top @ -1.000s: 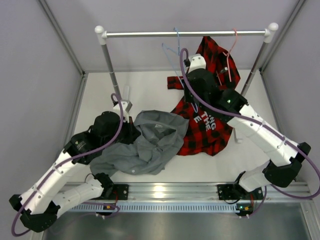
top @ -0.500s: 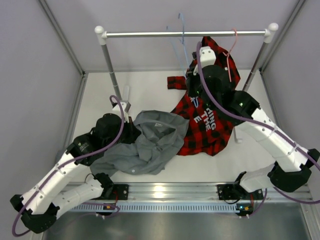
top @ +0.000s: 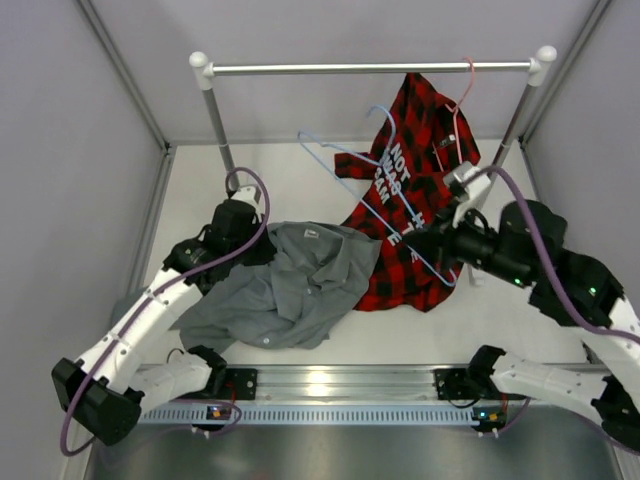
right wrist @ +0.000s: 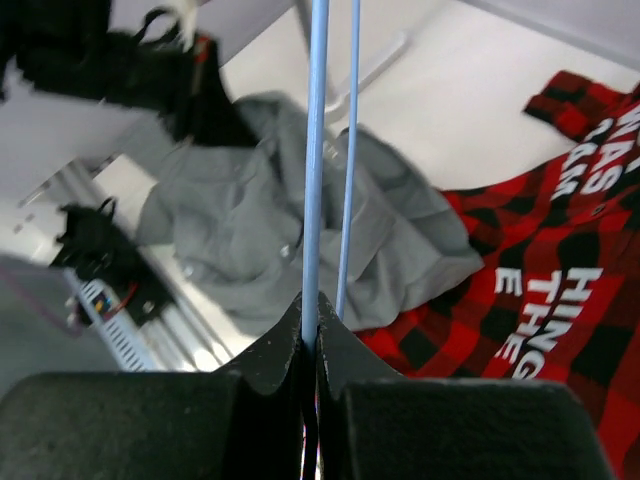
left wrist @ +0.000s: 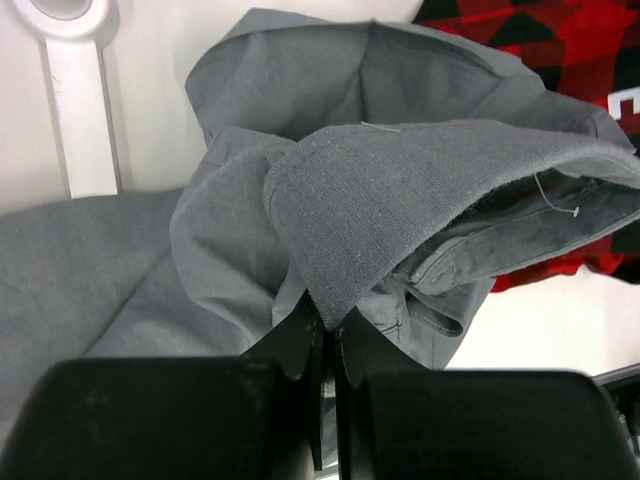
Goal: Place the shirt on the hanger
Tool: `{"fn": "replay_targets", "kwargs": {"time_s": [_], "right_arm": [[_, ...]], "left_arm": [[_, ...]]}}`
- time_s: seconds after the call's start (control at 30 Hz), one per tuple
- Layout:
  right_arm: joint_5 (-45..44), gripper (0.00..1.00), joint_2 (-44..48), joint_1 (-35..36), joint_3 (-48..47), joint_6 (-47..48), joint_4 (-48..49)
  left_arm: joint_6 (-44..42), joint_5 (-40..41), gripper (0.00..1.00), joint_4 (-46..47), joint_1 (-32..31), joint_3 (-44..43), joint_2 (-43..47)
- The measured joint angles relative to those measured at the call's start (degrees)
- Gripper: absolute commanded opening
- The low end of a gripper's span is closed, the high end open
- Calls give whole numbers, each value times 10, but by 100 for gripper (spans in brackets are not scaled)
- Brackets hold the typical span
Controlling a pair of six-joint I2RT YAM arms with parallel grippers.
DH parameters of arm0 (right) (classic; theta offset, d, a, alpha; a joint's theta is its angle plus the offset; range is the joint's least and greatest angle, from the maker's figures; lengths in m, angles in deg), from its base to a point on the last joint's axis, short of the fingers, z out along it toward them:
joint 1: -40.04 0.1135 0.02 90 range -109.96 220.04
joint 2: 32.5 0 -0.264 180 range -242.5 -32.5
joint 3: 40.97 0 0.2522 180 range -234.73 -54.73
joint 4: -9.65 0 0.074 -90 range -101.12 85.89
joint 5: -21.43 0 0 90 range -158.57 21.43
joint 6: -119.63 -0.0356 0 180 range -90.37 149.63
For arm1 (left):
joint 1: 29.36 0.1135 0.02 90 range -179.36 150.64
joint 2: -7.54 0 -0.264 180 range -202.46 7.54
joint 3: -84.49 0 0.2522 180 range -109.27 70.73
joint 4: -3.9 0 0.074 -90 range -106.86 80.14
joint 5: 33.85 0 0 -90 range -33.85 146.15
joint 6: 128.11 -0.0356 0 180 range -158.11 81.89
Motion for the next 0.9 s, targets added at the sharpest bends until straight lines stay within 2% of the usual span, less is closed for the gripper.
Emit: {"fn": "replay_targets", "kwargs": {"time_s": [0.17,0.3,0.5,0.77,0.9], "right_arm": [[100,0,121,0,97,-3,-23],[141,0,160,0,181,-14,-31],[183,0,148,0,257,-28,-26],[197,0,108,0,269,-30,9],[194,0,82,0,269,-28,37]], "left_arm": [[-1,-37,0,8,36,-26,-28],[0,-66,0,22,44,-37,-47],[3,-103,0,35,47,-37,-60],[-6,-190,0,45,47,-37,-56],[-24,-225,0,44,47,-36,-24]]}}
